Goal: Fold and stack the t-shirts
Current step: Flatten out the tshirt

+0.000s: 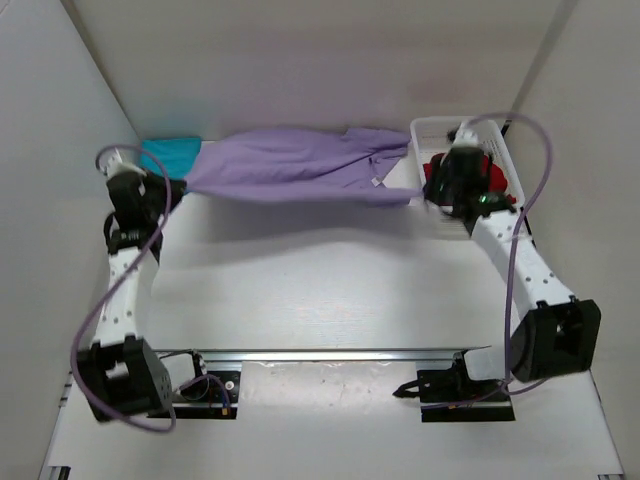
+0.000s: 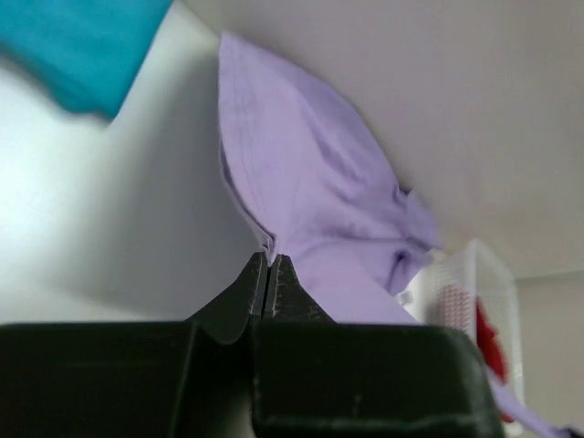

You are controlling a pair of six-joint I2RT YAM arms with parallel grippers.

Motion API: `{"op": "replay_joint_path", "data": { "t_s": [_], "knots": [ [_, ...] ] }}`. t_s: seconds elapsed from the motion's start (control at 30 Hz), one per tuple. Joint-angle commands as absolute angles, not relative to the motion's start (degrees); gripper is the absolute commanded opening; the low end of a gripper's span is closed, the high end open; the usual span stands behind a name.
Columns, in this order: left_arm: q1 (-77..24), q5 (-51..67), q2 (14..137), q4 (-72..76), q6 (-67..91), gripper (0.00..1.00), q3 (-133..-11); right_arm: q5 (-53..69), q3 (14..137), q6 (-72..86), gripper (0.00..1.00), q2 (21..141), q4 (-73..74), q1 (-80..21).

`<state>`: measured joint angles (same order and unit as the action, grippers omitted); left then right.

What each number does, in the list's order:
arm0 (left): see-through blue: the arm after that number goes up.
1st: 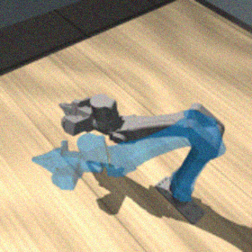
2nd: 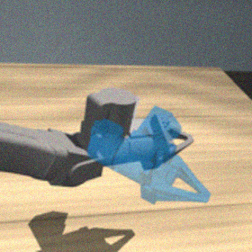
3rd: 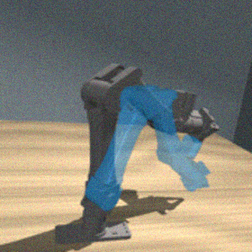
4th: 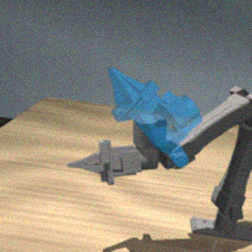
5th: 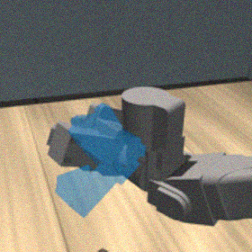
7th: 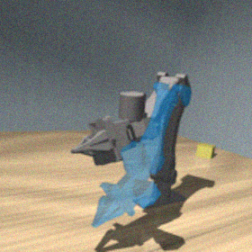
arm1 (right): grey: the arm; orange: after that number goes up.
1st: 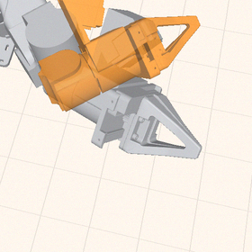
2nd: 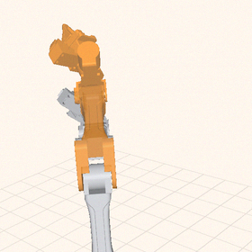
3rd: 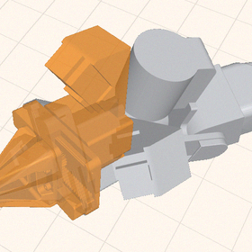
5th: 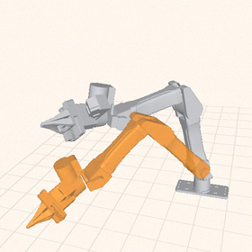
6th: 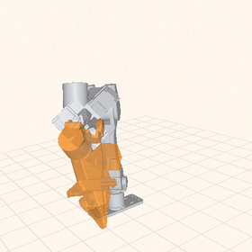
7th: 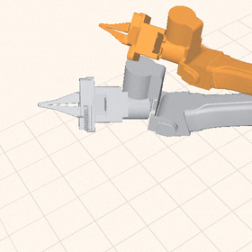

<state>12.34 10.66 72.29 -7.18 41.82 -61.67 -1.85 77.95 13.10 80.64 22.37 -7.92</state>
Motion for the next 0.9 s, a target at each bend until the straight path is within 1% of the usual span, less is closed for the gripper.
{"op": "replay_joint_path", "data": {
  "t_s": [0.0, 0.03, 0.07, 0.13, 0.17, 0.23, 0.33, 0.4, 0.53, 0.63, 0.7, 0.77, 0.87],
  "knots": [
    [11.7, 3.1, 60.5, -3.8, 38.2, 0.0, -48.1, -6.9, 60.7, 19.0, 0.0, 68.3, 21.3, -11.3],
    [12.0, 3.3, 58.0, -3.6, 37.9, 0.0, -43.6, -5.5, 54.7, 21.3, 0.0, 67.1, 21.2, -11.2],
    [12.0, 3.1, 57.5, -4.5, 37.4, 0.0, -41.6, -4.4, 52.1, 22.6, 0.0, 65.6, 21.2, -11.9],
    [13.0, 6.0, 54.4, -5.4, 37.4, 0.0, -33.4, -0.5, 43.5, 25.9, 0.0, 62.1, 22.3, -12.4],
    [13.8, 6.8, 54.1, -5.6, 38.4, 0.0, -32.1, 1.3, 42.1, 26.6, 0.0, 61.1, 23.4, -12.7],
    [15.3, 11.2, 53.3, -5.1, 39.5, 0.0, -25.7, 3.2, 37.1, 29.3, 0.0, 57.5, 24.5, -13.1],
    [19.8, 18.9, 53.9, -6.1, 39.2, 0.0, -22.2, 6.9, 33.3, 30.8, 0.0, 48.8, 28.1, -11.4],
    [23.2, 22.3, 53.5, -8.0, 37.5, 0.0, -21.7, 7.5, 32.3, 31.3, 0.0, 43.4, 33.9, -11.5],
    [20.8, 21.7, 49.2, -13.4, 35.6, 0.0, -23.4, 7.0, 32.9, 33.9, 0.0, 31.6, 43.4, -13.2],
    [19.8, 21.9, 48.3, -14.7, 35.2, 0.0, -24.4, 5.5, 34.0, 35.9, 0.0, 28.7, 47.7, -16.2],
    [19.7, 21.5, 48.0, -14.9, 35.0, 0.0, -24.9, 3.3, 34.0, 36.7, 0.0, 30.1, 47.5, -18.4],
    [19.3, 20.4, 48.3, -14.2, 35.0, 0.0, -24.8, 2.2, 33.2, 36.7, 0.0, 33.3, 45.7, -20.9],
    [20.7, 21.7, 49.2, -12.1, 36.8, 0.0, -25.2, 3.0, 32.8, 35.3, 0.0, 39.4, 39.3, -20.4]
  ]
}}
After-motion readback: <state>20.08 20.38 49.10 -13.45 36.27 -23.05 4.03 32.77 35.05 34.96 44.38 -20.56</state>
